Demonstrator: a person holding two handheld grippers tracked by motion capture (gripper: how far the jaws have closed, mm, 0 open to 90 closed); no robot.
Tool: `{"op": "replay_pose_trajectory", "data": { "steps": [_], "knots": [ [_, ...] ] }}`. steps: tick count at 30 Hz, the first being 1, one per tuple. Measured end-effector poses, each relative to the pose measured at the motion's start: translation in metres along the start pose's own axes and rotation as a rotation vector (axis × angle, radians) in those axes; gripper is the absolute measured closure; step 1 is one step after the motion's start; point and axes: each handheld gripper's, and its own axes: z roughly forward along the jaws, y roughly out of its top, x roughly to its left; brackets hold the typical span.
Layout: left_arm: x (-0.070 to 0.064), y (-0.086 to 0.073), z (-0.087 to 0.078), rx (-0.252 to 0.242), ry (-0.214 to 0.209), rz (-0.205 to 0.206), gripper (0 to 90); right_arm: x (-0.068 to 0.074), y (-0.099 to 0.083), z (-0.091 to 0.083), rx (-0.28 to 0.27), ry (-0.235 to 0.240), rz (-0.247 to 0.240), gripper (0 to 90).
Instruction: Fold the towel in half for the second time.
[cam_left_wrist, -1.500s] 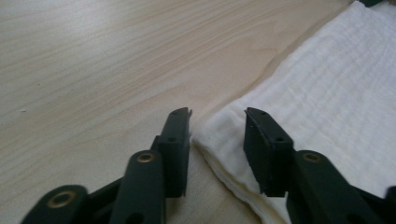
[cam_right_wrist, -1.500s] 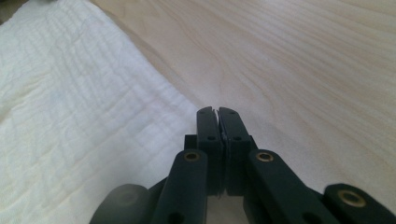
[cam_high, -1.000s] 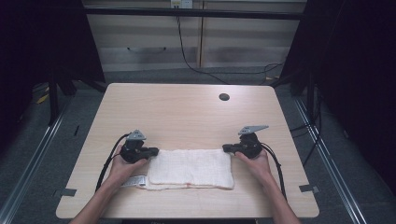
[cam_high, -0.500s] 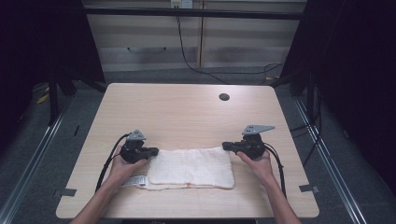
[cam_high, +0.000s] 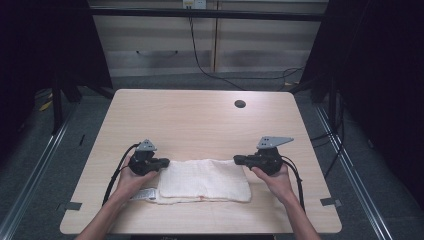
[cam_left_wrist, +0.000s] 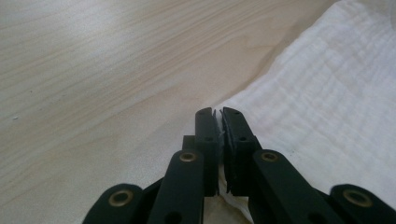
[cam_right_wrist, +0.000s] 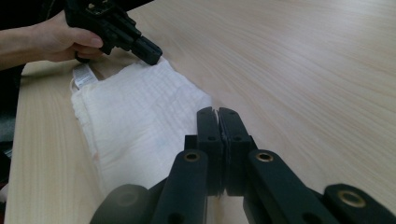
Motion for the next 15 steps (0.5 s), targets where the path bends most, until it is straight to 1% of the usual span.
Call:
{"op": "replay_pose_trajectory", "data": {
  "steps": [5,8,9,12,13,14,15],
  "knots": [
    [0.0,-0.001,0.0,-0.009,0.004,-0.009,85.8,0.008,-0.001,-0.003,0.006,0.028,-0.009,88.8],
    [0.0,-0.002,-0.001,-0.005,0.006,-0.002,85.8,0.013,-0.005,-0.005,0.036,0.033,-0.026,88.8],
    [0.0,-0.002,-0.001,-0.01,0.008,-0.008,85.8,0.015,-0.006,-0.006,0.046,0.034,-0.028,88.8],
    [0.0,-0.001,-0.001,-0.004,0.02,0.003,85.8,0.019,-0.012,-0.009,0.056,0.039,-0.024,88.8],
    [-0.002,-0.001,-0.002,-0.008,0.037,0.008,86.0,0.02,-0.015,-0.01,0.06,0.039,-0.022,88.8],
    [-0.002,-0.001,-0.002,-0.008,0.041,0.015,86.0,0.022,-0.017,-0.011,0.064,0.033,-0.023,88.7],
    [-0.003,-0.001,-0.002,-0.009,0.043,0.017,86.0,0.024,-0.02,-0.012,0.053,0.028,-0.018,88.8]
  ]
}}
